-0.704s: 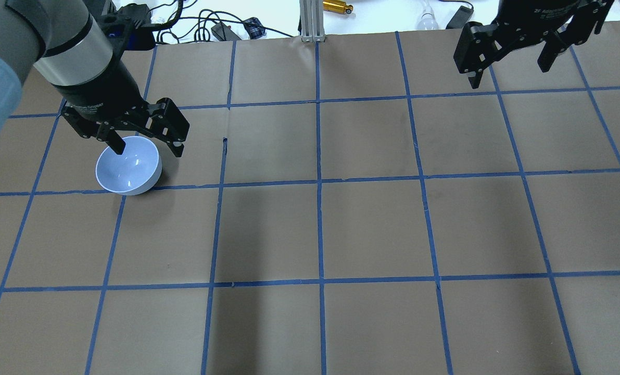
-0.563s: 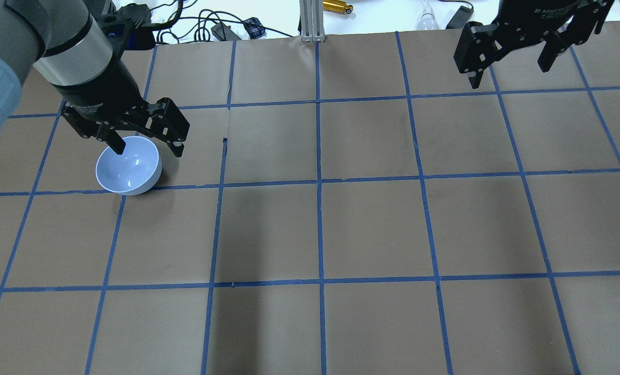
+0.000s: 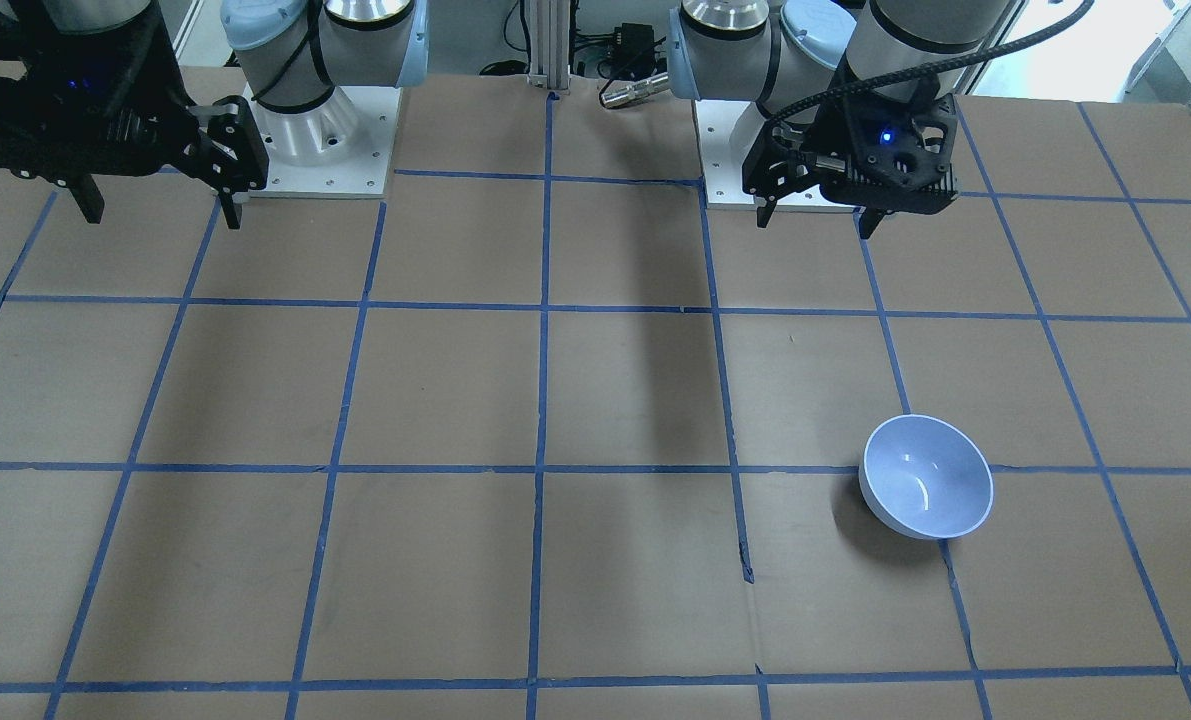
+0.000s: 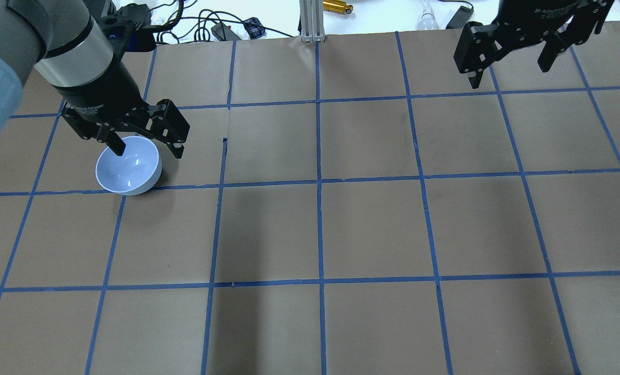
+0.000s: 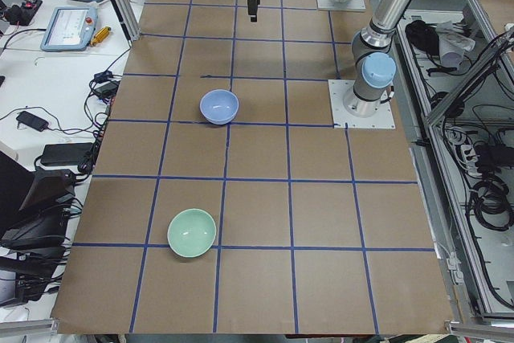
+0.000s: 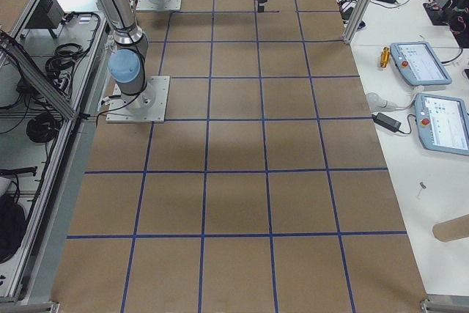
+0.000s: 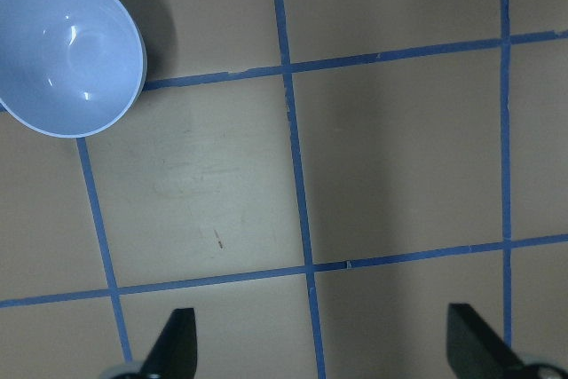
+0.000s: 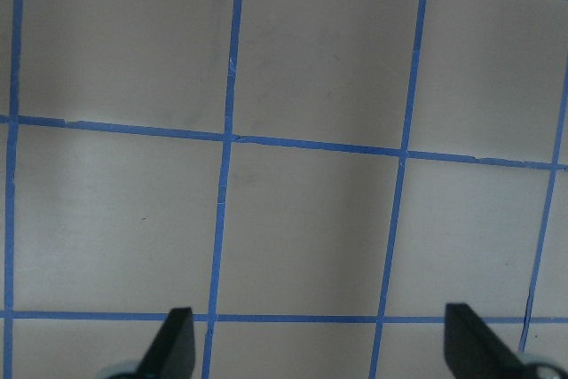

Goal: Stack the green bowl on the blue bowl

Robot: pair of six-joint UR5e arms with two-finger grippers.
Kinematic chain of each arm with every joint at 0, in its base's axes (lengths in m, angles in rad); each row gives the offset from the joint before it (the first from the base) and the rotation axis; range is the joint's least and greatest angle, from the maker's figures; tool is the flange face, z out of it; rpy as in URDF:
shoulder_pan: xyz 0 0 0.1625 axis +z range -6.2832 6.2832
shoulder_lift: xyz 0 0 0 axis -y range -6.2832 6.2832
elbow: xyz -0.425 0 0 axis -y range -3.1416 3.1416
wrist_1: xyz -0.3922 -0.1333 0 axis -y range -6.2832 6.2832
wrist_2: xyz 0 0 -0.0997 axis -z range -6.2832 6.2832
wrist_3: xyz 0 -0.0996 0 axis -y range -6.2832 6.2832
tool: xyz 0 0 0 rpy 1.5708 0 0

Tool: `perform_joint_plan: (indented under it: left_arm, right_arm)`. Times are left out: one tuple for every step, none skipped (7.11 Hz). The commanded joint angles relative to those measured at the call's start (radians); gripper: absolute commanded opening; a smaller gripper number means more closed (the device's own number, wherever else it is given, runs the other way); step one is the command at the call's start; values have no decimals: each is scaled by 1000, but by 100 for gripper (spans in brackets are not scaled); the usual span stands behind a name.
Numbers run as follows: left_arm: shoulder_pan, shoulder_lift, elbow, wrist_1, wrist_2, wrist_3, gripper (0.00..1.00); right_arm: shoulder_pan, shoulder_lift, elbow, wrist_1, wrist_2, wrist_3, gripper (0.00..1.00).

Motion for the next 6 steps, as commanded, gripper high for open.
perform_joint_plan:
  left_arm:
    - [2,0,8,1,0,1,100]
    - [4,0,3,1,9,3,100]
    - [2,0,8,1,6,3,100]
    - [4,2,3,1,12,3,100]
    - [2,2,6,1,14,4,100]
    - [4,2,5,-3,16,6,100]
  right_arm:
    - [0,0,0,0,0,0,100]
    - [0,0,0,0,0,0,100]
    - [-1,0,0,0,0,0,100]
    - [0,0,0,0,0,0,100]
    - [0,0,0,0,0,0,100]
    - [0,0,0,0,0,0,100]
